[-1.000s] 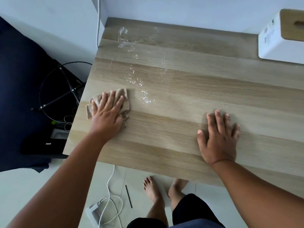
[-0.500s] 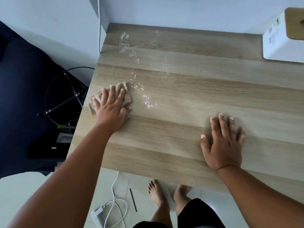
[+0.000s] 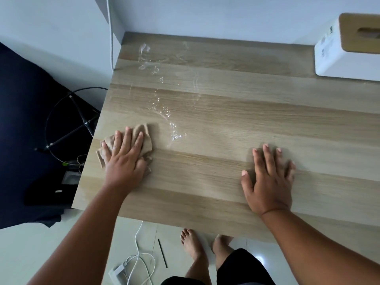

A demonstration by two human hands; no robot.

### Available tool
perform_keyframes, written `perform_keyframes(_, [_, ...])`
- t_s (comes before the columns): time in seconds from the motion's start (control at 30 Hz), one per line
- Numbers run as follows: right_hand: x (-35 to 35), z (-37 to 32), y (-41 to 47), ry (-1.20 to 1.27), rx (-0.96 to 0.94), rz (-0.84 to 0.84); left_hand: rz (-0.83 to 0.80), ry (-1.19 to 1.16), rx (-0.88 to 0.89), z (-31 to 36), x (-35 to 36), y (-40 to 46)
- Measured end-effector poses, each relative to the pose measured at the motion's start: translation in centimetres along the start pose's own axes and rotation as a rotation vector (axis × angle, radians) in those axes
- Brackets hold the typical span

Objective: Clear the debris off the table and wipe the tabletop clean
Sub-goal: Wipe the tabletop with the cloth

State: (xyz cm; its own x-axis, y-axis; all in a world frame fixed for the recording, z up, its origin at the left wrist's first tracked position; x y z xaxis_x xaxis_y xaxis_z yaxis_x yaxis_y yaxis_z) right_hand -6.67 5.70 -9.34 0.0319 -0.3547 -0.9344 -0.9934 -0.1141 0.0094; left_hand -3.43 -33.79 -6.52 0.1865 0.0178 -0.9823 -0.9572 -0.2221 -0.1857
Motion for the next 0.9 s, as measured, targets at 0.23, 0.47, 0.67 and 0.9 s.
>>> perform_keyframes(0.23, [0.0,0.1,0.0,-0.006,-0.001,-0.007,-0.036,0.027,0.065,7.2,-0.2,2.5])
perform_keyframes(0.47, [-0.2,0.0,0.0,0.002,0.009,-0.029,0.063,0.036,0.347,3.1,0.7,-2.8])
perform_keyframes(0.67, [-0.3,-0.2,0.1,-0.002,0.007,-0.033,-0.034,0.005,-0.043,3.8,0.0,1.2])
perform_keyframes(0.9, [-0.4,-0.3,0.0,-0.013,0.012,-0.029,-0.039,0.029,0.204,10.4,-0.3,1.0])
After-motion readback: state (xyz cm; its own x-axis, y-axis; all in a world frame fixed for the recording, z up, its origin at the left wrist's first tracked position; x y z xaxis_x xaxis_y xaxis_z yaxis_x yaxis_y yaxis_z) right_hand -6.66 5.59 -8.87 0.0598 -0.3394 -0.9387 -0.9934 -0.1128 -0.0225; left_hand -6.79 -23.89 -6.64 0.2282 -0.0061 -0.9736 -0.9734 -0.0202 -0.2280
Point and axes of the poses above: each hand's wrist, its own y-axis towards the middle knuckle, its own x-axis out of the palm, z = x × y, the point moved 1 cm from there along y, towards the middle knuckle, and after that the axes turned 13 degrees about y, right-handed, at the moved point
